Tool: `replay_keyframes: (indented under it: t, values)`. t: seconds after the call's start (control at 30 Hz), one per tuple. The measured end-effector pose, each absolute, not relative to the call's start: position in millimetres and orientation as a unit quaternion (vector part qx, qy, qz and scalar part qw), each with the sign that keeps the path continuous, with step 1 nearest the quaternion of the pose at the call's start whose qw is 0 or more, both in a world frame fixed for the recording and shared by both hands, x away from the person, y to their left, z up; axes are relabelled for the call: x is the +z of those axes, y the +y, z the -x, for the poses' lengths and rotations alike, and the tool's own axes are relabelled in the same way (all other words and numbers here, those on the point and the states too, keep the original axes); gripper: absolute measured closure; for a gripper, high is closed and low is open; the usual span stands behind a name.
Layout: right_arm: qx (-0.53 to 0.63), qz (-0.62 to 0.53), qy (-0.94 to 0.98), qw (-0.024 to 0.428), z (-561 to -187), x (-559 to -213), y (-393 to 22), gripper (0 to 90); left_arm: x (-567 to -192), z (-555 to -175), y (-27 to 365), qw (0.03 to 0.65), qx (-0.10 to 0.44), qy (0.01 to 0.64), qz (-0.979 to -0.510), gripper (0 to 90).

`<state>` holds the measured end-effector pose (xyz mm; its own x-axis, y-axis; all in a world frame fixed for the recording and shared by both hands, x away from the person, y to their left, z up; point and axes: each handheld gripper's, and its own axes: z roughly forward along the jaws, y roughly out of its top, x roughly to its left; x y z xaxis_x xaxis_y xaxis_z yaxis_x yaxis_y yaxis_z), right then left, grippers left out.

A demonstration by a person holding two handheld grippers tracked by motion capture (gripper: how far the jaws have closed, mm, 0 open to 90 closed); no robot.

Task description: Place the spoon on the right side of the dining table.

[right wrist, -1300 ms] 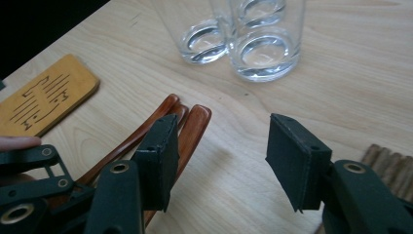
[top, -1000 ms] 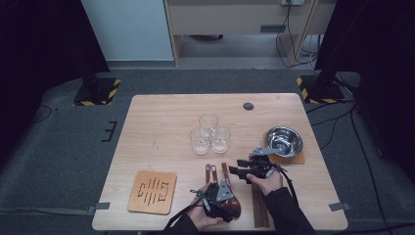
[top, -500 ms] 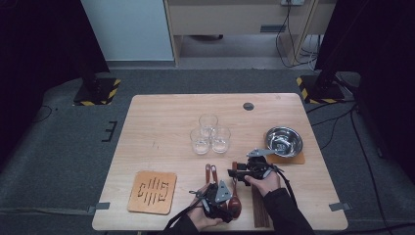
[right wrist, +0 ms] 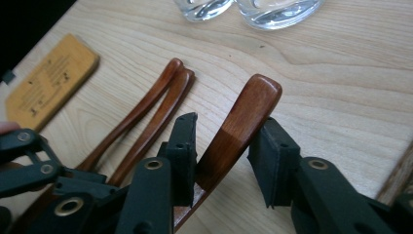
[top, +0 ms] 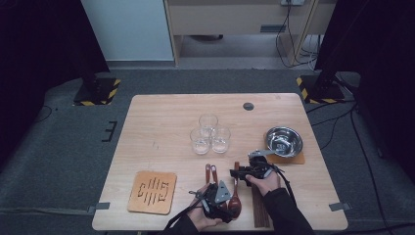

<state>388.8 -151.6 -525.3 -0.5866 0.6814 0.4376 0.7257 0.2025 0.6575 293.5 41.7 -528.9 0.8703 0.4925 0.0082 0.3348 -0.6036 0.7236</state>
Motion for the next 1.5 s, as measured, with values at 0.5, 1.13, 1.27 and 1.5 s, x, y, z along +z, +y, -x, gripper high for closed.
replay_keyframes:
  t: [0.5,1.13,1.27,1.5]
  values:
    - [-0.479,0.459,-0.747,0.05,-388,-521,-156,71.3,-529,-294,42,0.382,0.109,0.238,-0.886,20.6]
    - [-0.52,0.44,-0.73,0.065,-385,-509,-159,77.2,-528,-296,44,0.384,0.115,0.245,-0.883,20.6]
    - [-0.527,0.439,-0.724,0.068,-384,-506,-160,78.5,-527,-297,45,0.381,0.117,0.245,-0.884,20.7]
    - [-0.538,0.438,-0.717,0.072,-384,-501,-164,80.8,-527,-297,46,0.381,0.12,0.247,-0.883,20.7]
